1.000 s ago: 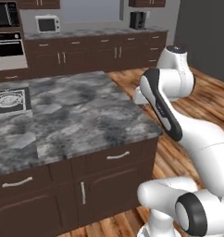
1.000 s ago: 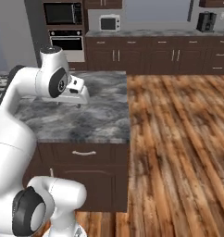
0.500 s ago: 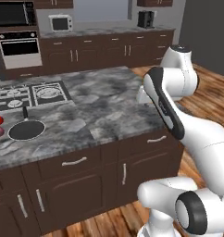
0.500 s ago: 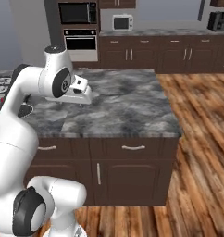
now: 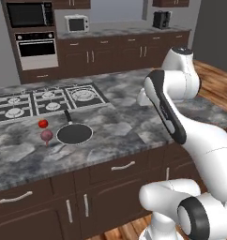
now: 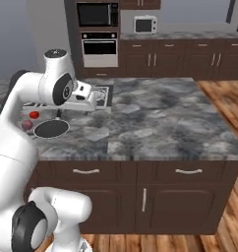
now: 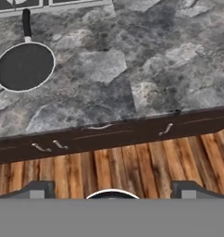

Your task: Place the pan on the rear right burner on the stove. Then place the tomato and the onion in the pan and turn on the rear right burner.

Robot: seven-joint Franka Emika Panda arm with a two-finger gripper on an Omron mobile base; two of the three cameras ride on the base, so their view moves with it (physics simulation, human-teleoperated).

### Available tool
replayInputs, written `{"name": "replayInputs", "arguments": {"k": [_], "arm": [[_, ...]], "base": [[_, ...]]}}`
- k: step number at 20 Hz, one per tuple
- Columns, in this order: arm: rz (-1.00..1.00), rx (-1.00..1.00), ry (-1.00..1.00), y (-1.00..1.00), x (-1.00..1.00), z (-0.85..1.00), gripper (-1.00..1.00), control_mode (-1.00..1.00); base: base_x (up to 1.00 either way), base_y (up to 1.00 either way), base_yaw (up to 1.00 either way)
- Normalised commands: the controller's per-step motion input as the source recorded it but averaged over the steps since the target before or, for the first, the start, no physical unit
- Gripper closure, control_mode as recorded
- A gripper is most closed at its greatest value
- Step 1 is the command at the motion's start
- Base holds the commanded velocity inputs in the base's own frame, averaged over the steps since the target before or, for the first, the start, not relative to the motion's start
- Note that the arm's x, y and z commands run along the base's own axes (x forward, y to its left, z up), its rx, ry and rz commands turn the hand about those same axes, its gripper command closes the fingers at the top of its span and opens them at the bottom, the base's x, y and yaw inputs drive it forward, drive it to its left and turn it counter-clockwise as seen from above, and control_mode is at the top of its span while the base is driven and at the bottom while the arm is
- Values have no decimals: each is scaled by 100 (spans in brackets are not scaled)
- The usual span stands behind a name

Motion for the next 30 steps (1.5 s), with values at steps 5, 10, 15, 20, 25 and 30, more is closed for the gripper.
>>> {"name": "replayInputs", "arguments": {"k": [5, 10, 15, 20, 25, 30], "arm": [[0, 0, 0, 0, 0, 0, -100, 100], [0, 0, 0, 0, 0, 0, -100, 100], [0, 0, 0, 0, 0, 0, -100, 100], [0, 0, 0, 0, 0, 0, -100, 100], [0, 0, 0, 0, 0, 0, -100, 100], [0, 0, 0, 0, 0, 0, -100, 100]], "base": [[25, 6, 23], [-16, 50, 14], [34, 65, 0], [78, 21, 5], [45, -6, 31], [5, 1, 26]]}}
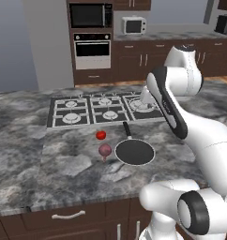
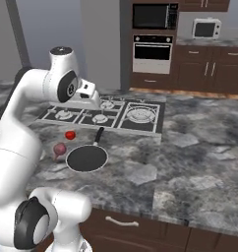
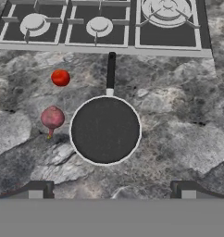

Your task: Place the pan on the rear right burner on the stove. Then place the tomato and the onion in the pan and turn on the rear right burner.

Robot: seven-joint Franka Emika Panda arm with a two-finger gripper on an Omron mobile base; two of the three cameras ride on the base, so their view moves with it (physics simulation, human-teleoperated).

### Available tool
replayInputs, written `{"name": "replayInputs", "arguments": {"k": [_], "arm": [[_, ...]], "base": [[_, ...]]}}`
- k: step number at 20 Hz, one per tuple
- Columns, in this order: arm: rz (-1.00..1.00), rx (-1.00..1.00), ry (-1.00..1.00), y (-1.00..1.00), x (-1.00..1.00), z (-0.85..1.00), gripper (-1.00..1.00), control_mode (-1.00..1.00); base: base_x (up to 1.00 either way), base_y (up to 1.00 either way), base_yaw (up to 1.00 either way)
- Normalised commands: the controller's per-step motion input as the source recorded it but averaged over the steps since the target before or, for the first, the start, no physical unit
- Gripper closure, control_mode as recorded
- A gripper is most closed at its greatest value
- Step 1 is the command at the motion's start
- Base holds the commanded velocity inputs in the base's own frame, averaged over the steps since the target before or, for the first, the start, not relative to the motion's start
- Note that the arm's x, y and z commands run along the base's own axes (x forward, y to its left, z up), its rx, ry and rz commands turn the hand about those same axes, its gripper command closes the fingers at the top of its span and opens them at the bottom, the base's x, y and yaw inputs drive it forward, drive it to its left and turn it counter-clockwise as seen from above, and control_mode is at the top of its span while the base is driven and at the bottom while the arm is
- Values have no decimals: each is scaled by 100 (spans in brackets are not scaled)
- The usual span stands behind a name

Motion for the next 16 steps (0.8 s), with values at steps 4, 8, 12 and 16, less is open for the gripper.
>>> {"name": "replayInputs", "arguments": {"k": [4, 8, 12, 16], "arm": [[0, 0, 0, 0, 0, 0, -100, 100], [0, 0, 0, 0, 0, 0, -100, 100], [0, 0, 0, 0, 0, 0, -100, 100], [0, 0, 0, 0, 0, 0, -100, 100]], "base": [[69, 5, 1], [29, -9, 0], [28, -12, 0], [0, 0, 0]]}}
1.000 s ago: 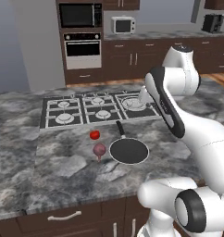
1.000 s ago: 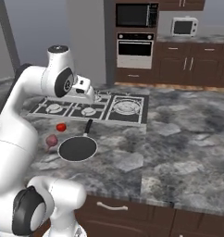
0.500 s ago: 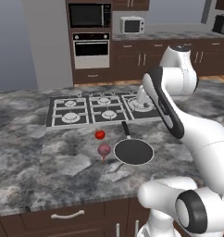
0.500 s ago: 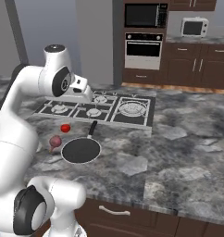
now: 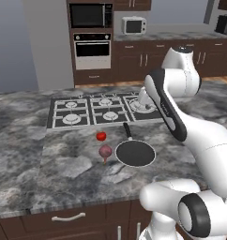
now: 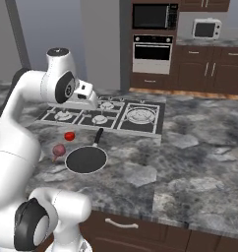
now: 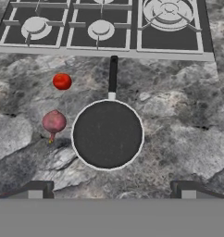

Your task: Place the pan on the rear right burner on the stove. Then place the tomato and the onion in the pan and turn on the rear right burner.

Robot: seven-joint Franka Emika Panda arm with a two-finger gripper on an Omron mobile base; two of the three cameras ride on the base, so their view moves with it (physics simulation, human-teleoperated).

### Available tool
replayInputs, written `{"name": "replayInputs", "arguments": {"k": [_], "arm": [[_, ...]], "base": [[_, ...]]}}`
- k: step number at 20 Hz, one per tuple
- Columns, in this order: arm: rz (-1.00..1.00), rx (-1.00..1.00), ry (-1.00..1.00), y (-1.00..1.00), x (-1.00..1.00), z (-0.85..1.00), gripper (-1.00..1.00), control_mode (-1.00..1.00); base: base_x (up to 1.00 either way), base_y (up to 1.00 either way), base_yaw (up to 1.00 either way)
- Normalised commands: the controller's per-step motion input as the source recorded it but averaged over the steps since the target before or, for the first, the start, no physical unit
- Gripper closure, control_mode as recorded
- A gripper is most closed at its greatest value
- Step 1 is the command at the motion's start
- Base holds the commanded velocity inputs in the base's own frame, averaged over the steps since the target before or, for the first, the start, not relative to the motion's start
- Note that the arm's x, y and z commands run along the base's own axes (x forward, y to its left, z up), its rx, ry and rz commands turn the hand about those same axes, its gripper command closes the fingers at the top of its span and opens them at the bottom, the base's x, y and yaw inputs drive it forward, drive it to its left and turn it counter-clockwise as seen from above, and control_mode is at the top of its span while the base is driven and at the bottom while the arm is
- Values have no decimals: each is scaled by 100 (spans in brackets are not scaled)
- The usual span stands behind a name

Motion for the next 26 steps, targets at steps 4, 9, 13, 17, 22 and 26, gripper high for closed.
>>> {"name": "replayInputs", "arguments": {"k": [4, 9, 13, 17, 22, 26], "arm": [[0, 0, 0, 0, 0, 0, -100, -100], [0, 0, 0, 0, 35, 0, -100, -100], [-2, 0, 0, 3, 87, 0, -100, -100], [-7, 0, 2, 5, 100, -1, -100, -100], [-10, 0, 10, 0, 90, -19, -100, -100], [-7, 10, 7, 0, 56, -74, -100, -100]], "base": [[0, 0, 0], [0, 0, 0], [0, 0, 0], [0, 0, 0], [0, 0, 0], [0, 0, 0]]}}
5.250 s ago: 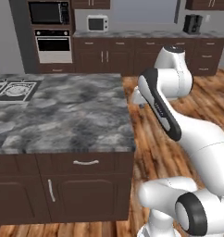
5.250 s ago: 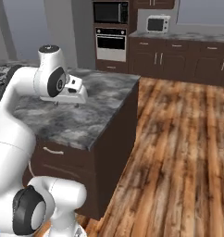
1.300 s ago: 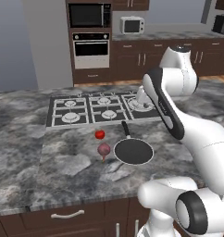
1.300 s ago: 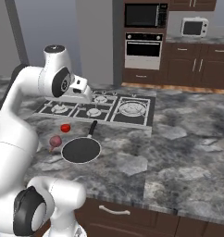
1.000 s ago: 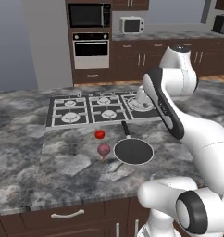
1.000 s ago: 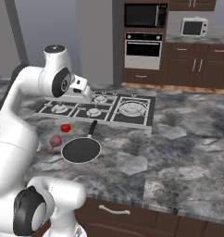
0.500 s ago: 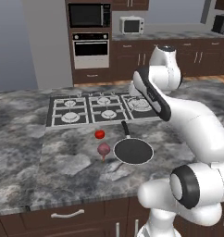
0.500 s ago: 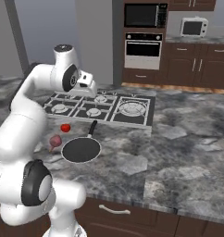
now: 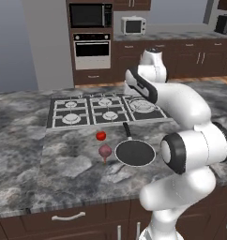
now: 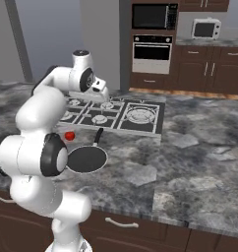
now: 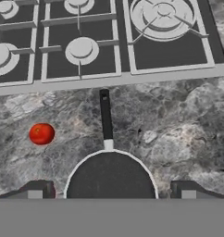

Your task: Place the pan on the rear right burner on the stove. Then place the tomato and the onion in the pan and turn on the rear right burner.

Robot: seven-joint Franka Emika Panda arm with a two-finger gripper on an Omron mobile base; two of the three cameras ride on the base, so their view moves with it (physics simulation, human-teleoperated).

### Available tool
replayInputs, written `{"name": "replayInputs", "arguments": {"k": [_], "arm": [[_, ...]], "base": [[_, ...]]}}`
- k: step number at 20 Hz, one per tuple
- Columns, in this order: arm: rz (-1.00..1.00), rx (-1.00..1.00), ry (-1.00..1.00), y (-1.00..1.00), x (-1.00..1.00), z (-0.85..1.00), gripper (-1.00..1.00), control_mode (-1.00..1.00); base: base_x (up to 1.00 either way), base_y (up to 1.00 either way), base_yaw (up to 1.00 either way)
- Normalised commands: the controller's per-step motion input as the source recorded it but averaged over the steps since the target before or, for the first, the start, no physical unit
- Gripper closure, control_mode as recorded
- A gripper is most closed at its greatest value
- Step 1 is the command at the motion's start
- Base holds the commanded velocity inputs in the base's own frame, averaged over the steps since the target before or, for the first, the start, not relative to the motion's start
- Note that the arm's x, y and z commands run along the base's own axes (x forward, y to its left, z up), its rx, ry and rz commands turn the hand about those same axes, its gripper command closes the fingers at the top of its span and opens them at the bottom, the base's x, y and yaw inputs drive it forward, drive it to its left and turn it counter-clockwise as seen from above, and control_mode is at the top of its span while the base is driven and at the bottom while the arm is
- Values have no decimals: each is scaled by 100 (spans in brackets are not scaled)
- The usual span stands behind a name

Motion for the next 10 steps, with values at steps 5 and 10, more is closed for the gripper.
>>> {"name": "replayInputs", "arguments": {"k": [5, 10], "arm": [[0, 18, 4, -1, 5, -69, -100, -100], [0, 4, 1, -11, -1, -41, -100, -100]], "base": [[0, 0, 0], [0, 0, 0]]}}
